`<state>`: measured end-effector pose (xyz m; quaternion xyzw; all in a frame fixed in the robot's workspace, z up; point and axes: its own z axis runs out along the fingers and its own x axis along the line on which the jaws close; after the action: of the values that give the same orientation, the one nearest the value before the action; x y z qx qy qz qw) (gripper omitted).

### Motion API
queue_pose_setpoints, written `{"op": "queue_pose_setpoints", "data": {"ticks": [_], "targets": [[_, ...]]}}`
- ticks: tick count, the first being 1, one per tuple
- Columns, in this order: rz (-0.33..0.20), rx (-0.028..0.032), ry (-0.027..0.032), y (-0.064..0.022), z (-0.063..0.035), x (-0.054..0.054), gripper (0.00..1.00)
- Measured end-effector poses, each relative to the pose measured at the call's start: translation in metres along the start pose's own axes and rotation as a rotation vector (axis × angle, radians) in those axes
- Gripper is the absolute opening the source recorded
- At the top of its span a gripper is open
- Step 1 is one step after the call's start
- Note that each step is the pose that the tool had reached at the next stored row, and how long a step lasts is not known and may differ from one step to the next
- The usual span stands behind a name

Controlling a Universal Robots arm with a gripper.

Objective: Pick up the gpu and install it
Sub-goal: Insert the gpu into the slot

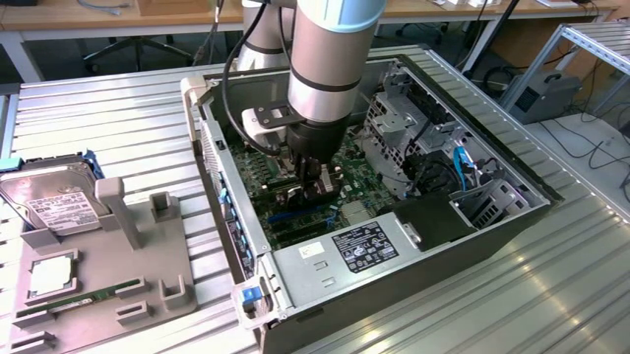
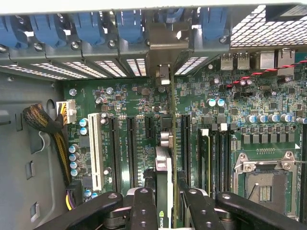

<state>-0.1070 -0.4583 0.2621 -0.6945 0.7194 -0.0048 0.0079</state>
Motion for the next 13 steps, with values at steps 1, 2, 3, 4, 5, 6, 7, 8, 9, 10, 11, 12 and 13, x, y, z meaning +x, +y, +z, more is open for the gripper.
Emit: {"op": "queue_pose_setpoints", "data": {"ticks": [1,2,3,4,5,6,7,8,9,10,11,12,13], "targets": [[0.000,0.0000,0.0000,0.0000,0.0000,0.0000,0.27],[0.000,0.0000,-0.0004,0.0000,0.0000,0.0000,0.27],[-0.002,0.0003,-0.0029,0.0000,0.0000,0.0000,0.27],[-0.003,0.0002,-0.0030,0.0000,0.0000,0.0000,0.27],[-0.003,0.0002,-0.0030,0.0000,0.0000,0.0000,0.27],[-0.004,0.0002,-0.0031,0.0000,0.0000,0.0000,0.27],[-0.005,0.0002,-0.0031,0.0000,0.0000,0.0000,0.27],[-0.006,0.0002,-0.0031,0.0000,0.0000,0.0000,0.27],[-0.006,0.0002,-0.0031,0.0000,0.0000,0.0000,0.27],[-0.008,0.0002,-0.0032,0.0000,0.0000,0.0000,0.27],[-0.011,0.0002,-0.0032,0.0000,0.0000,0.0000,0.27],[-0.014,0.0002,-0.0032,0.0000,0.0000,0.0000,0.27],[-0.016,0.0002,-0.0033,0.0000,0.0001,-0.0001,0.27]]}}
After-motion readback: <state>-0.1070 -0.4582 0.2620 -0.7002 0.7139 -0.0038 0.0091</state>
